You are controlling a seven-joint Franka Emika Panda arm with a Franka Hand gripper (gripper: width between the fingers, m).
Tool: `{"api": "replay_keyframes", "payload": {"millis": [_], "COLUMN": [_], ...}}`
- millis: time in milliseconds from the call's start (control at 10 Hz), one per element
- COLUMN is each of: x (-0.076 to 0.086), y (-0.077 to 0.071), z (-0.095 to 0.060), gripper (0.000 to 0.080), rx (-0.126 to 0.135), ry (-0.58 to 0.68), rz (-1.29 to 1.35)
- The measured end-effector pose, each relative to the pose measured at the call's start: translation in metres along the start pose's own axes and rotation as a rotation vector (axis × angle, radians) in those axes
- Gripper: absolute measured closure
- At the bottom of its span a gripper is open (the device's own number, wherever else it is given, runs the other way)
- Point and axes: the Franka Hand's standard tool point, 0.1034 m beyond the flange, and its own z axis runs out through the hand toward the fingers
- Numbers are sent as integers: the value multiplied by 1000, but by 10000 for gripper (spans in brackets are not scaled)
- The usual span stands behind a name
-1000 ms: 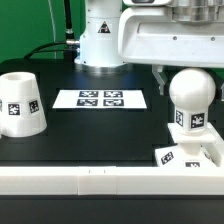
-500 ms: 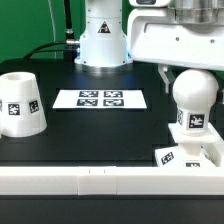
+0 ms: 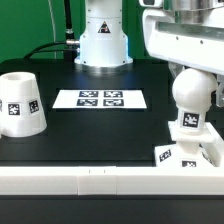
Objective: Assemble lamp
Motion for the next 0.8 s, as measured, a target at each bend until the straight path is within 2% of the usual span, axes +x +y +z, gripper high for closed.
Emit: {"api": "replay_keyframes", "payload": {"millis": [100, 200, 400, 500, 600, 700, 800], "x": [-2, -4, -6, -6, -7, -9, -19], "y": [-2, -2, -3, -3, -3, -2, 2], "z": [1, 2, 2, 3, 3, 2, -1], "gripper": [229, 229, 245, 147, 114, 114, 102], "rx": [18, 24, 26, 26, 25, 14, -42], "ry": [-12, -27, -37, -37, -38, -39, -61], "rz": [69, 122, 151, 149, 146, 115, 14]}}
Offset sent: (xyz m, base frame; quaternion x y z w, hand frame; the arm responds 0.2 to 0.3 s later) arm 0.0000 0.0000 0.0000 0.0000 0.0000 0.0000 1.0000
